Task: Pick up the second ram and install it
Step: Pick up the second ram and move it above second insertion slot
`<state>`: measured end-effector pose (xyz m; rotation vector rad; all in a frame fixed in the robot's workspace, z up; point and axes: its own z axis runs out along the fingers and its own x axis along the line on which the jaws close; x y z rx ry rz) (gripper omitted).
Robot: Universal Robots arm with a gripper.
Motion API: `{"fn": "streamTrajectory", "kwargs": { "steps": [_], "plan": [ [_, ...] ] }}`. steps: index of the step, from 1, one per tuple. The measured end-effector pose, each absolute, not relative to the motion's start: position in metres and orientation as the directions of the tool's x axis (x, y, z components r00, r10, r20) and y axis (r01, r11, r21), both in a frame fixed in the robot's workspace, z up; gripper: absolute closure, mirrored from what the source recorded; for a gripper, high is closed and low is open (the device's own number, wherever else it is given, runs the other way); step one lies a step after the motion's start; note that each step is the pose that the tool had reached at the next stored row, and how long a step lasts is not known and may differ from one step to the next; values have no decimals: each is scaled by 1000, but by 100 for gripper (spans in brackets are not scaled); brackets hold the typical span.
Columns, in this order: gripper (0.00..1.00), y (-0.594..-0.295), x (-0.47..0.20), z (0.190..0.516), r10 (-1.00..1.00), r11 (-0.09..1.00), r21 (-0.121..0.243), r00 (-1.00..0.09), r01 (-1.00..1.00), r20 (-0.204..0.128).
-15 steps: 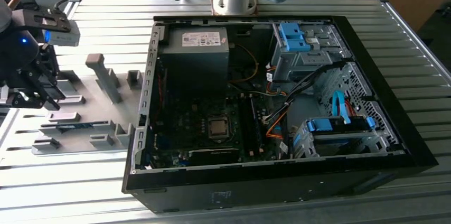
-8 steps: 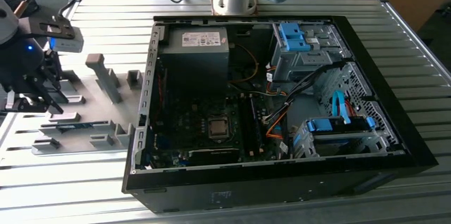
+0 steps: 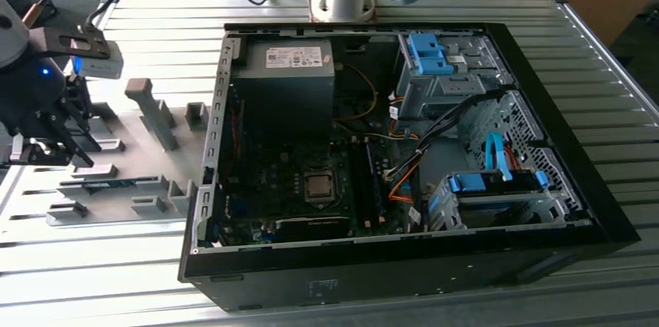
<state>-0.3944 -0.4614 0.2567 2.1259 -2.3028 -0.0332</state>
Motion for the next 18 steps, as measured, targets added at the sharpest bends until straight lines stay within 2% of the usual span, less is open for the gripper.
{"fn": "streamTrajectory", "kwargs": {
  "steps": [18],
  "plan": [
    [69, -461, -394, 252, -997, 80, 21, -80, -997, -9]
  ]
}}
